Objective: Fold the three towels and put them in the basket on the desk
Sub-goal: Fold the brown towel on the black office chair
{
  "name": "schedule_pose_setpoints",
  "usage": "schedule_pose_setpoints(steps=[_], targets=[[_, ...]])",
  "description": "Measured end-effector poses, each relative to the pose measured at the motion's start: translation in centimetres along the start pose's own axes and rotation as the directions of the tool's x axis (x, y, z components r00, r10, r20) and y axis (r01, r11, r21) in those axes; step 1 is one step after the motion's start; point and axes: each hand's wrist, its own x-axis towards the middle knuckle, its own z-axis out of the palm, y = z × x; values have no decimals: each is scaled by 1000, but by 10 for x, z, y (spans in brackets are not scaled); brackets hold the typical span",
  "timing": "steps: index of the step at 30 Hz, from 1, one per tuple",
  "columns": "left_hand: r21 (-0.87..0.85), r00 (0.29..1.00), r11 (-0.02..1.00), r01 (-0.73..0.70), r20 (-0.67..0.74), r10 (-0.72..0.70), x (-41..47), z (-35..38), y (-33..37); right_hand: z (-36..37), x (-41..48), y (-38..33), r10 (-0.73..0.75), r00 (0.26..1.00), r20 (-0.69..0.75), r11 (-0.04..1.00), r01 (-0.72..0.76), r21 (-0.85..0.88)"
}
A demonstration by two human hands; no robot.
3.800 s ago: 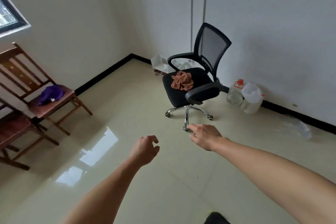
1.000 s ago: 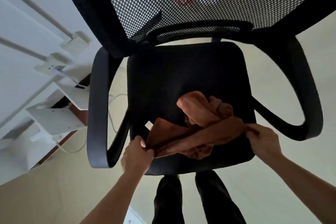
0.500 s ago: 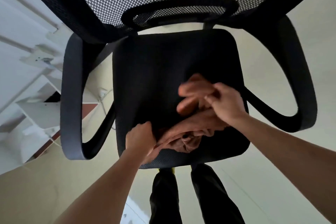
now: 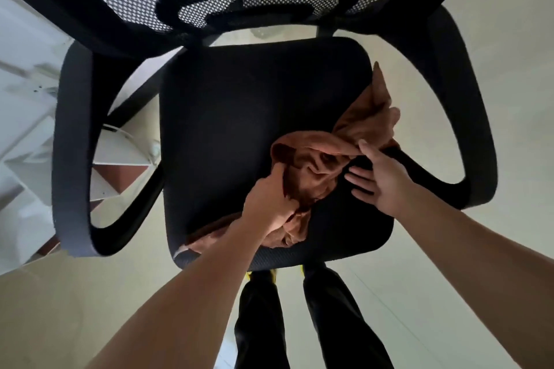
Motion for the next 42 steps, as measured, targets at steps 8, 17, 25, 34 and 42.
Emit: schedule_pose_setpoints(steps=[8, 17, 25, 34, 42], targets=[[86, 916, 957, 276, 279, -289, -36, -45, -54, 33, -4, -60, -199, 954, 226, 977, 174, 127], [-243, 938, 953, 179, -252, -240, 28, -39, -11, 24, 28, -19, -272, 962, -27, 924, 254, -285], [-444, 779, 838, 317, -382, -497, 22, -59, -39, 33, 39, 2, -330, 943, 46, 855, 319, -409], [-261, 942, 946, 194, -218, -253, 47, -62, -6, 26, 27, 19, -429, 898, 94, 776, 420, -471], [-381, 669, 803, 458, -447, -594, 27, -83, -67, 7, 25, 33, -412, 905, 107, 500, 323, -803]])
